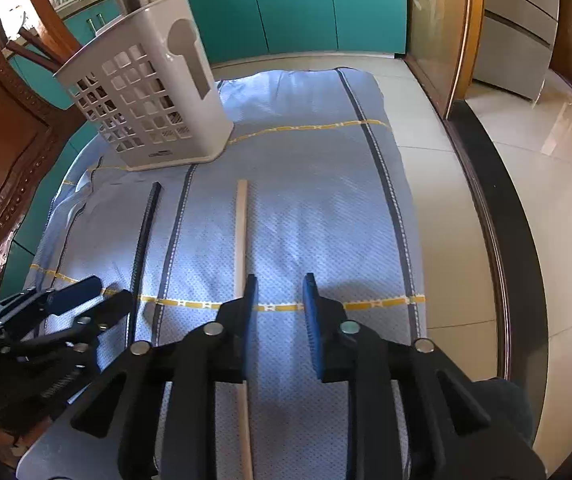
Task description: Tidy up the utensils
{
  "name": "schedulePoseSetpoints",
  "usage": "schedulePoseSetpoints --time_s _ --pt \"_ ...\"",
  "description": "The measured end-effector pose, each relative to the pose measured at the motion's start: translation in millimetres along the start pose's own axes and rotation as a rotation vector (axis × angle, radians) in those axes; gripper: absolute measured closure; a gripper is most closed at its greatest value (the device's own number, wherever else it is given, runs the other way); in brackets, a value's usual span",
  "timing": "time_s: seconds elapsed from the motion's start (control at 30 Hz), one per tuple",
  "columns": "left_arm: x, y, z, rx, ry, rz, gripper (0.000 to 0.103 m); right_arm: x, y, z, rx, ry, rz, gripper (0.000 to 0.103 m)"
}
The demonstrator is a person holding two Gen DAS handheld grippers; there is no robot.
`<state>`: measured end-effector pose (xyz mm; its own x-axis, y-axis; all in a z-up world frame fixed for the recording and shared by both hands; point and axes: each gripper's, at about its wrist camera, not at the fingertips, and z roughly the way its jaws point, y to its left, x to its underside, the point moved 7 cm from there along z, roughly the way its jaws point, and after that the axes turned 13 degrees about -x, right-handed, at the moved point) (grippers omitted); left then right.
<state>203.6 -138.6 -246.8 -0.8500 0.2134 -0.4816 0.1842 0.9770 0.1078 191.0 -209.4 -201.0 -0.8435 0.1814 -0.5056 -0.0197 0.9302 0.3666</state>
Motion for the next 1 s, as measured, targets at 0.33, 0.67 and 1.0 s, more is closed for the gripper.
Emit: schedulePoseSetpoints --time_s 0.33,0.67,1.0 --pt "11.2 7.9 1.1 -0.053 -0.012 0.043 0.092 -1.4 3.2 9.6 -0.017 0.017 -0.011 0.073" --pt "38.9 53.1 -5.9 -0.070 0.005 -0.020 0.092 1.3 22.8 28.9 -0.002 0.067 -0.084 0.052" --pt "43.4 55.4 -9.3 -0.084 -0.002 -0.024 0.092 4.7 38.4 36.4 0.015 0.076 -0.185 0.096"
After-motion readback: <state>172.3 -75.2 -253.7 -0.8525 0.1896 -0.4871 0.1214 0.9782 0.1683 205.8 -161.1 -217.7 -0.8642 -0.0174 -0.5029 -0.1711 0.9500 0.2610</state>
